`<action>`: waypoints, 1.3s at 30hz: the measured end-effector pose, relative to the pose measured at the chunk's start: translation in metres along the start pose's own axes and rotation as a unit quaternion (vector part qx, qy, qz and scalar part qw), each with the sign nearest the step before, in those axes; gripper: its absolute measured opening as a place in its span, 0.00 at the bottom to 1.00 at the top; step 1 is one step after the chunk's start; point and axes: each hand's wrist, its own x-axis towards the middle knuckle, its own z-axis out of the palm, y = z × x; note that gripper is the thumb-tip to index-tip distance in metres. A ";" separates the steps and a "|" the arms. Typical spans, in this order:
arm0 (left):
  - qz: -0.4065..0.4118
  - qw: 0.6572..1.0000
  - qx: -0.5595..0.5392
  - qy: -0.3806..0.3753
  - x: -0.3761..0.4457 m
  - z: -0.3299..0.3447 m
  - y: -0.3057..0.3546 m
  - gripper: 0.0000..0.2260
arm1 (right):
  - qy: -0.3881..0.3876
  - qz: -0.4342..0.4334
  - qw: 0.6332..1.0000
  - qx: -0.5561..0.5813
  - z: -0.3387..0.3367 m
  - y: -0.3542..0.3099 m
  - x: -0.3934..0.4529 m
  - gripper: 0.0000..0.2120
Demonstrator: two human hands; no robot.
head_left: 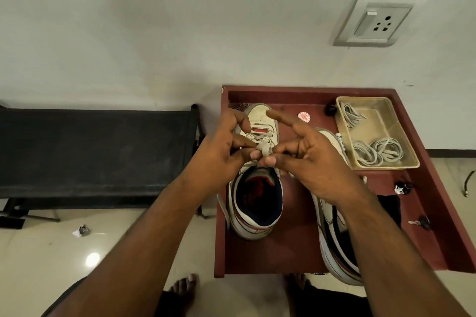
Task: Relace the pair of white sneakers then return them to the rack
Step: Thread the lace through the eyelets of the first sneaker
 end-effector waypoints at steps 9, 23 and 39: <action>0.038 0.992 0.118 -0.031 -0.001 -0.001 0.001 0.19 | -0.010 0.020 0.999 -0.033 -0.002 0.003 0.000 0.23; 0.023 0.996 0.055 -0.062 0.000 -0.005 -0.001 0.25 | 0.024 0.006 0.999 -0.023 -0.001 0.005 0.001 0.08; -0.220 0.898 -0.317 0.214 0.005 0.026 0.008 0.06 | 0.080 -0.253 0.930 -0.253 0.008 0.021 0.004 0.17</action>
